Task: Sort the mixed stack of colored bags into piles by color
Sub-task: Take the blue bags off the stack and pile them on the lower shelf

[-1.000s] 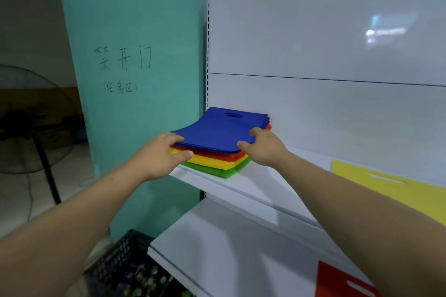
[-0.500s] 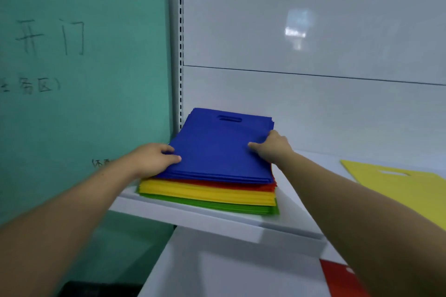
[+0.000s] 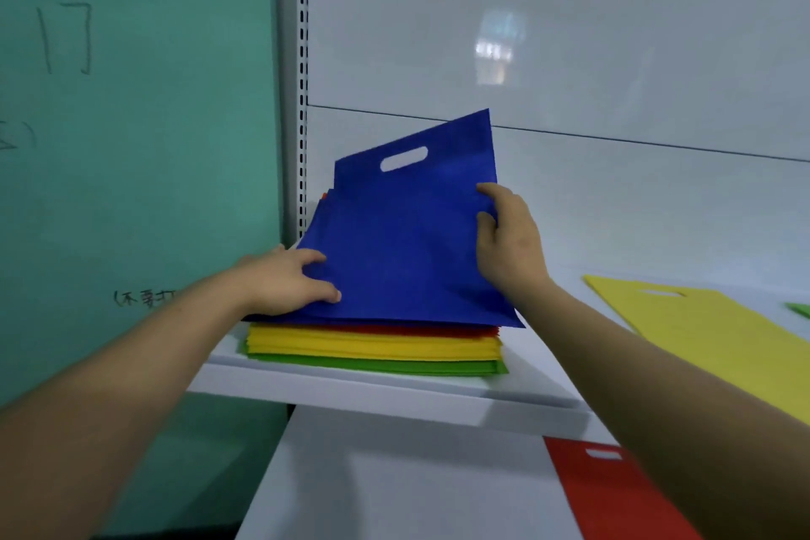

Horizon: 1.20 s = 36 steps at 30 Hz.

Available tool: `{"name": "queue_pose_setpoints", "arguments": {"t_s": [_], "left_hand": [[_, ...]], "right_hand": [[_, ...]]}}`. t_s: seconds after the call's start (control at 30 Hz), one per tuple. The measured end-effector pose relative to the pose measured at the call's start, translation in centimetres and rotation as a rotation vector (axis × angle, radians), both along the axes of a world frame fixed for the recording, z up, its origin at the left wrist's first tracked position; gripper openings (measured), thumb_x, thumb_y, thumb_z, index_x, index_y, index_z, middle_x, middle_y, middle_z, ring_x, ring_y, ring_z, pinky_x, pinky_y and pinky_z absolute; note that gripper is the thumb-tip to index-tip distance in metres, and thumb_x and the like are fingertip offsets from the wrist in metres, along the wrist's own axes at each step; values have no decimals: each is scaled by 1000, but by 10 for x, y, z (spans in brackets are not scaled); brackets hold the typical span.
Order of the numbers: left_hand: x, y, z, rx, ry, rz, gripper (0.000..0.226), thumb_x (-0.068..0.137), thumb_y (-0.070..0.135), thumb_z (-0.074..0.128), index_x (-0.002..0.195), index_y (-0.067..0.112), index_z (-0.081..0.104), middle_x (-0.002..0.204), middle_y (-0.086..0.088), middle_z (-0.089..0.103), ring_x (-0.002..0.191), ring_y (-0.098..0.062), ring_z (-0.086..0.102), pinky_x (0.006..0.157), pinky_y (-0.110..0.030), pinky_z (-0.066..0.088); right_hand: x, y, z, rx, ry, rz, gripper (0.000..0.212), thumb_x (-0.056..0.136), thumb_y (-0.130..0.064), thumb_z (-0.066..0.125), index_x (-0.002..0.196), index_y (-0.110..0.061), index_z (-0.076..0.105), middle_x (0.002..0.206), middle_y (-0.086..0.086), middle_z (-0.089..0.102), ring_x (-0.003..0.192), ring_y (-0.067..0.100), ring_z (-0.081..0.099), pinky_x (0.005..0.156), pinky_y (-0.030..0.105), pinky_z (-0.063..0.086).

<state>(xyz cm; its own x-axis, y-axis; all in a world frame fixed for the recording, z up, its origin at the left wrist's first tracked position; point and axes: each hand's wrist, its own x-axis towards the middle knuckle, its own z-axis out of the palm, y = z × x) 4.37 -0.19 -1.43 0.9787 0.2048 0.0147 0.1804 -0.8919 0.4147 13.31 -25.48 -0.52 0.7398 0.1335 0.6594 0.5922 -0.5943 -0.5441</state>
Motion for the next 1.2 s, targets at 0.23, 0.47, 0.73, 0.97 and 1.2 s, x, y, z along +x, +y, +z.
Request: {"name": "queue_pose_setpoints", "arguments": {"t_s": [0.23, 0.47, 0.73, 0.97, 1.2], "left_hand": [[-9, -44, 10, -797, -494, -103, 40, 84, 7, 68, 114, 31, 57, 123, -3, 51, 116, -16, 51, 93, -31, 45], [-39, -149, 6, -792, -583, -379, 57, 85, 1, 63, 127, 37, 51, 110, 31, 53, 94, 18, 56, 77, -5, 46], [-70, -340, -45, -748, -477, -506, 59, 86, 2, 62, 135, 32, 47, 129, 16, 50, 117, -5, 53, 101, -32, 44], [-98, -513, -128, -796, -201, -712, 60, 86, 5, 64, 123, 49, 45, 129, 17, 52, 117, -7, 54, 100, -39, 46], [-109, -640, -180, -712, 39, -820, 60, 85, 3, 64, 137, 27, 46, 135, 0, 52, 120, -19, 53, 102, -43, 44]], "right_hand": [[-53, -61, 19, 492, -214, -28, 31, 98, -6, 44, 118, -28, 47, 104, -25, 46, 66, -9, 48, 64, 7, 39], [-102, -165, 11, 548, -228, -203, 32, 97, -10, 48, 128, -21, 49, 109, -23, 46, 81, -15, 50, 69, 5, 39], [-187, -352, -42, 496, -115, -470, 42, 94, -20, 59, 134, -21, 49, 123, -17, 48, 108, -7, 45, 88, 1, 38], [-283, -514, -114, 471, 68, -766, 44, 95, -24, 57, 138, -26, 45, 134, -15, 45, 121, 2, 42, 106, 28, 39], [-343, -616, -162, 470, 267, -1013, 47, 97, -27, 54, 142, -26, 40, 144, -8, 42, 130, 13, 41, 107, 26, 34]]}}
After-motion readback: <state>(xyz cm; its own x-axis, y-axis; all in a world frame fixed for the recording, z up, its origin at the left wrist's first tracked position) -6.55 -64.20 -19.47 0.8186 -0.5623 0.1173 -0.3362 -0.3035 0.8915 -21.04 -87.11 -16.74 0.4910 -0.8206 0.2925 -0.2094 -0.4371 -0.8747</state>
